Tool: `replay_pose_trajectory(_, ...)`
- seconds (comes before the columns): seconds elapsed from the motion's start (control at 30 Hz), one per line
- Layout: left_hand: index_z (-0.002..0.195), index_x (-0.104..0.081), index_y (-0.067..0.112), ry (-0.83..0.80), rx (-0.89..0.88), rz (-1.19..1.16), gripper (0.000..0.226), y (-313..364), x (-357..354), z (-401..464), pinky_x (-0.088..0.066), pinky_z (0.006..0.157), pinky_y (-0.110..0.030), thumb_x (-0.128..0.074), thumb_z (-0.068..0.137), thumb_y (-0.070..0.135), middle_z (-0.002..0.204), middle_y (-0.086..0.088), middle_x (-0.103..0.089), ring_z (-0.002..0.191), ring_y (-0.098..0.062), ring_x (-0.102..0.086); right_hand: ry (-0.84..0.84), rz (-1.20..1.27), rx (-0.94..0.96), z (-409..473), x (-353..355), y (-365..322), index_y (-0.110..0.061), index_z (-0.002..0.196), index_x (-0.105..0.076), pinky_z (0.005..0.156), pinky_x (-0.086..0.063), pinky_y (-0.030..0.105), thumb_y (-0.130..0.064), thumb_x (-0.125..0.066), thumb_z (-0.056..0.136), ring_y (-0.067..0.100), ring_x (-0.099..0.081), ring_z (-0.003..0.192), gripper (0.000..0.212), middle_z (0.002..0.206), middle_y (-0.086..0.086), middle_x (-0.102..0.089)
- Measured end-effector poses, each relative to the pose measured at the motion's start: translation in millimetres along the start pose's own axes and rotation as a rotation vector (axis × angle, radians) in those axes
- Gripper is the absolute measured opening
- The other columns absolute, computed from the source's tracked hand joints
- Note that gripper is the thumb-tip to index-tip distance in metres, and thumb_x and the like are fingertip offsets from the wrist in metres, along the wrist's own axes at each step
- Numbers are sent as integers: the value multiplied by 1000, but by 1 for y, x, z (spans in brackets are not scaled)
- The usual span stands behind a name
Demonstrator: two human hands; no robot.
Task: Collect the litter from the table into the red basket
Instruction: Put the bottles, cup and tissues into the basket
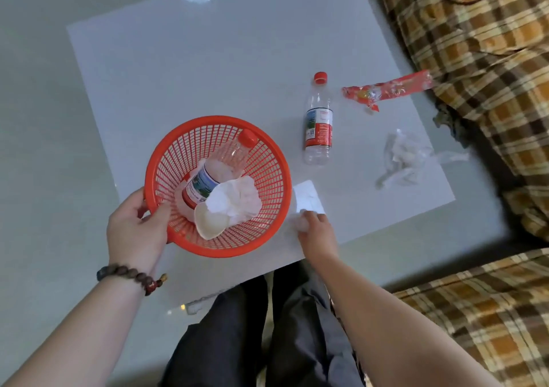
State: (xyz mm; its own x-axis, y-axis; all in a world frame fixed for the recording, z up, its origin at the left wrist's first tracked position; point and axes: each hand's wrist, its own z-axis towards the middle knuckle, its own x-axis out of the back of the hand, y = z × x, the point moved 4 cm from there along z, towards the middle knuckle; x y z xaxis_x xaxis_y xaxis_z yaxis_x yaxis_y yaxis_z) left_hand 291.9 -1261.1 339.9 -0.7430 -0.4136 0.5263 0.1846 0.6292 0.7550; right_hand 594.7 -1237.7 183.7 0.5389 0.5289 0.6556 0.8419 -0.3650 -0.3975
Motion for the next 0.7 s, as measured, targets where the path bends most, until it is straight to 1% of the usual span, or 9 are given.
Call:
replay_pose_trajectory(0.1, 85, -70, 45, 59, 6, -5, 22, 10, -5, -6, -61, 65, -41, -63, 85, 25, 82, 14, -73, 81, -20, -71, 107, 193, 35, -1, 40, -14, -21, 120, -53, 74, -41, 29, -11, -52, 86, 28, -55, 101, 36, 117, 4, -51)
replay_pose_trajectory(0.17, 84, -69, 47, 97, 13, -24, 22, 19, -7, -12, -61, 69, -48, -62, 86, 26, 86, 13, -73, 83, -22, -71, 198, 278, 87, -3, 72, -27, -20, 118, -54, 74, -38, 27, -10, -54, 86, 27, -56, 99, 34, 118, 4, -51)
replay_pose_trajectory(0.33, 75, -64, 52, 143, 13, -58, 26, 47, -10, -30, -58, 66, -35, -65, 89, 30, 75, 28, -68, 77, -10, -68, 418, 477, 252, -16, 149, -92, -17, 123, -52, 85, -37, 23, -8, -55, 86, 18, -53, 104, 38, 125, 3, -48)
replay_pose_trajectory(0.37, 79, -65, 48, 143, 11, -54, 21, 51, -11, -34, -58, 67, -35, -64, 90, 30, 76, 26, -68, 78, -10, -68, 430, 505, 324, -22, 159, -112, -17, 122, -53, 87, -39, 23, -6, -55, 85, 16, -52, 105, 39, 125, 3, -48)
replay_pose_trajectory(0.43, 94, -66, 37, 136, 16, -46, 9, 58, -15, -40, -60, 69, -38, -62, 93, 30, 89, 15, -70, 83, -17, -69, 410, 486, 520, -37, 167, -153, -16, 118, -55, 90, -38, 19, 1, -53, 78, 11, -47, 107, 43, 123, 6, -50)
replay_pose_trajectory(0.5, 110, -67, 23, 135, 31, -46, 18, 64, -19, -46, -60, 69, -41, -60, 94, 27, 102, 1, -71, 87, -25, -69, 305, 392, 706, -54, 161, -189, -16, 116, -55, 94, -32, 10, 5, -53, 73, 7, -42, 111, 48, 122, 6, -52)
replay_pose_trajectory(0.53, 115, -66, 20, 132, 34, -48, 22, 67, -20, -48, -60, 68, -40, -59, 95, 26, 105, -1, -70, 87, -25, -69, 236, 335, 768, -61, 155, -201, -16, 117, -55, 98, -31, 12, 4, -54, 74, 10, -41, 115, 48, 125, 5, -51)
replay_pose_trajectory(0.6, 116, -66, 20, 131, 30, -65, 23, 73, -23, -54, -60, 67, -37, -59, 95, 26, 104, -1, -70, 85, -23, -69, 145, 219, 847, -69, 140, -217, -17, 122, -54, 103, -36, 29, -2, -56, 80, 20, -39, 122, 45, 131, 5, -48)
replay_pose_trajectory(0.7, 114, -67, 21, 124, 38, -81, 24, 79, -25, -58, -62, 70, -43, -59, 94, 33, 102, 2, -71, 85, -22, -70, 27, 62, 854, -69, 121, -221, -24, 138, -40, 109, -34, 48, -21, -60, 87, 26, -28, 135, 55, 146, 4, -35)
